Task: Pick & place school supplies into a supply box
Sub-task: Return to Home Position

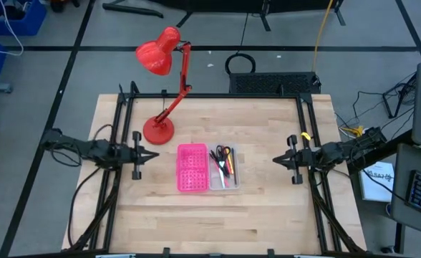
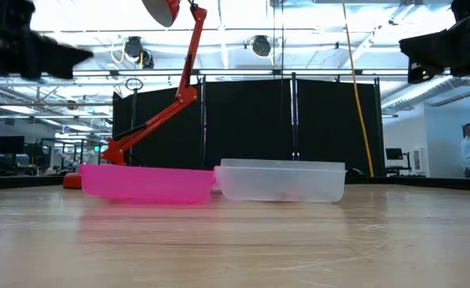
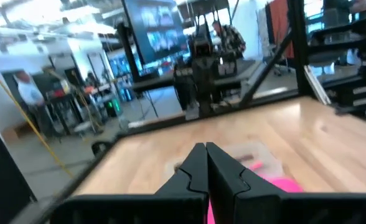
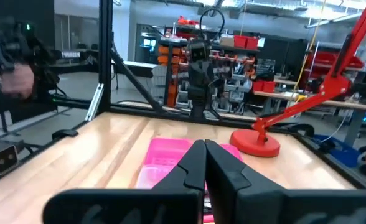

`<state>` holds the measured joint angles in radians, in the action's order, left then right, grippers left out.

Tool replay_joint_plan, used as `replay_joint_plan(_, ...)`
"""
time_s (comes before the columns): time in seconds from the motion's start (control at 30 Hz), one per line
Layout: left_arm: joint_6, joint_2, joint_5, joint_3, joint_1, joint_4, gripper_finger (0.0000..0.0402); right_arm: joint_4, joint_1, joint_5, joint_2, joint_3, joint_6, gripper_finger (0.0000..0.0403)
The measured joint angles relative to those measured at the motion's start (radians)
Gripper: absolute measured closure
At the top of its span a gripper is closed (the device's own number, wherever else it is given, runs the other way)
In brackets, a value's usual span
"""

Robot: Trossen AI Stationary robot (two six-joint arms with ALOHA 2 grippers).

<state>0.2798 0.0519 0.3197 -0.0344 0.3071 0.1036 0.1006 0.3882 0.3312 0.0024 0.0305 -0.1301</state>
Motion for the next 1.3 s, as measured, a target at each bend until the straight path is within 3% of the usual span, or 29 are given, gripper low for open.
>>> replay_joint_plan(0.17, -0.054, 0.015, -0.028, 0.022, -0.018, -0.043, 0.0401, -0.027, 0.0, -0.057, 0.001, -0.015, 0.029, 0.0403)
replay_joint_plan(0.5, 0.002, 0.018, -0.031, 0.022, -0.087, -0.046, 0.0401, -0.004, -0.087, -0.017, 0.0, -0.015, -0.013, 0.0403)
replay_joint_plan(0.97, -0.054, 0.02, -0.219, 0.022, -0.292, -0.083, 0.0401, -0.041, -0.239, -0.097, 0.001, -0.015, 0.065, 0.0403)
replay_joint_plan(1.3, -0.116, 0.02, -0.224, 0.023, -0.32, -0.079, 0.0384, -0.029, -0.246, -0.098, 0.001, -0.016, 0.066, 0.0403)
